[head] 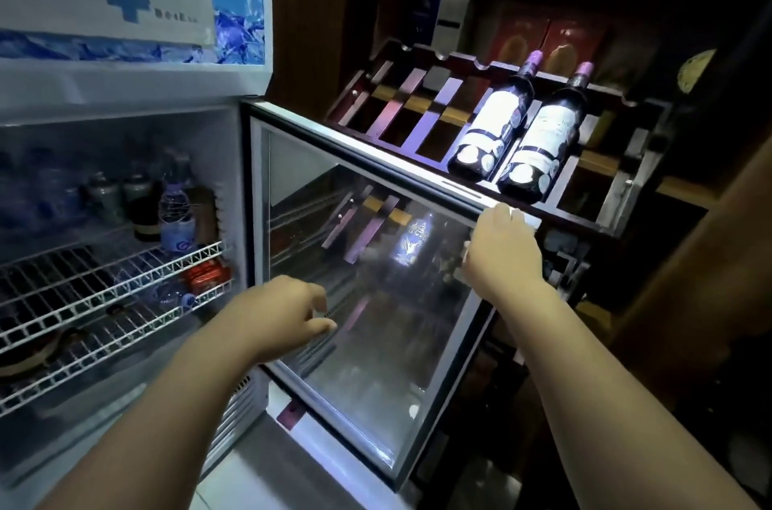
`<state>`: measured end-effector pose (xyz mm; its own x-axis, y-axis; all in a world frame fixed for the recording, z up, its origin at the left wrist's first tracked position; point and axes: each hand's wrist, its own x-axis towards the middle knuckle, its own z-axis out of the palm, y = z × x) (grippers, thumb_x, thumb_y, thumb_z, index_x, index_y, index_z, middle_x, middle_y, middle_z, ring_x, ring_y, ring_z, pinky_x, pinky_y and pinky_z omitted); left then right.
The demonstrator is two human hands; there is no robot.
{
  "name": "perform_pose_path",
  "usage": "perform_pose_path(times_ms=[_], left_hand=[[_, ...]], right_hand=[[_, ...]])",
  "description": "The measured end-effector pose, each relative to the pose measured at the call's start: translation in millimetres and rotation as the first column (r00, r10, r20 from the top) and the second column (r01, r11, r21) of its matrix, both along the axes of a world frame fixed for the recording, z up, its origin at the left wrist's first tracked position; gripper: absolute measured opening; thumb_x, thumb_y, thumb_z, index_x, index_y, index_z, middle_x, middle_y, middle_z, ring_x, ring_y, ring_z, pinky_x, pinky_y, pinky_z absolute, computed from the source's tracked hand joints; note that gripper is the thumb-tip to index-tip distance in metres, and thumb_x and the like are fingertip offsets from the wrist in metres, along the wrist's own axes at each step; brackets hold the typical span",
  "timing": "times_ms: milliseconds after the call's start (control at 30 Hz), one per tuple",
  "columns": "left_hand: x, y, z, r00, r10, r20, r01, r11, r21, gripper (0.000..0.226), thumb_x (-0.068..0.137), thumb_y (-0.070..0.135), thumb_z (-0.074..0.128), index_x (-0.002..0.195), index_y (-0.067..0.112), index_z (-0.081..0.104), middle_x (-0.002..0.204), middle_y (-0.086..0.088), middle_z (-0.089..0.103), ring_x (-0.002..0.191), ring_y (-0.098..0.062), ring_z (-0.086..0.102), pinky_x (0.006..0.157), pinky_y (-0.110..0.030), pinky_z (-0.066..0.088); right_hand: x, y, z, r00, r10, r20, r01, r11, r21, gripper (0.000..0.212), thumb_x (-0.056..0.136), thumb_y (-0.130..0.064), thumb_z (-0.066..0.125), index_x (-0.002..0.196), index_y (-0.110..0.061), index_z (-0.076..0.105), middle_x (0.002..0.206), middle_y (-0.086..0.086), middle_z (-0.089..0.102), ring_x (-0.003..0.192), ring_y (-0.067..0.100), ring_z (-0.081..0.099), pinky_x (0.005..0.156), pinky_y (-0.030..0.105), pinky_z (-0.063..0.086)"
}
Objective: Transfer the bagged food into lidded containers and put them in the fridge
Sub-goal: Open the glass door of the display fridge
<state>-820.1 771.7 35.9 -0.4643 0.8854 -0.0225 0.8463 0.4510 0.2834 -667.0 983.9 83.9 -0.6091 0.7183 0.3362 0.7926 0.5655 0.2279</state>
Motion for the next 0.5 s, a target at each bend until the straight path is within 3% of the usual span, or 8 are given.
perform_pose_path(times_ms=[233,367,500], left_hand=[[-8.5,11.8,-2.9,0.996,0.088,0.002,-0.088,0.996,0.013,0.033,0.083,0.056,0.055,0.102,0.03,0.061,0.1,0.008,0.068,0.089,-0.011,0.062,0.08,-0.035,0.054],[-16.7,-4.9,-4.8,0.982,0.187,0.017,-0.187,0.982,0.009,0.03,0.084,0.055,0.055,0.099,0.03,0.061,0.098,0.008,0.067,0.09,-0.012,0.06,0.08,-0.035,0.053],[-25.5,-46.6,-12.9,0.932,0.361,0.039,-0.362,0.932,0.005,0.027,0.083,0.055,0.056,0.096,0.031,0.062,0.095,0.007,0.065,0.085,-0.013,0.06,0.076,-0.034,0.053]], right_hand=[[-7.1,15.8,24.9,0.999,0.024,-0.03,-0.027,0.995,-0.096,0.046,0.092,-0.043,0.046,0.123,-0.007,0.046,0.128,0.016,0.047,0.123,0.035,0.04,0.091,0.045,0.041],[-32.9,-10.7,36.6,0.931,0.314,-0.187,-0.319,0.948,0.005,0.04,0.092,-0.046,0.047,0.113,-0.013,0.053,0.114,0.009,0.056,0.107,0.03,0.052,0.085,0.042,0.047],[-77.0,-43.8,23.4,0.827,0.542,-0.147,-0.561,0.815,-0.148,0.035,0.091,-0.05,0.046,0.105,-0.019,0.053,0.103,0.004,0.062,0.093,0.027,0.06,0.078,0.043,0.052]])
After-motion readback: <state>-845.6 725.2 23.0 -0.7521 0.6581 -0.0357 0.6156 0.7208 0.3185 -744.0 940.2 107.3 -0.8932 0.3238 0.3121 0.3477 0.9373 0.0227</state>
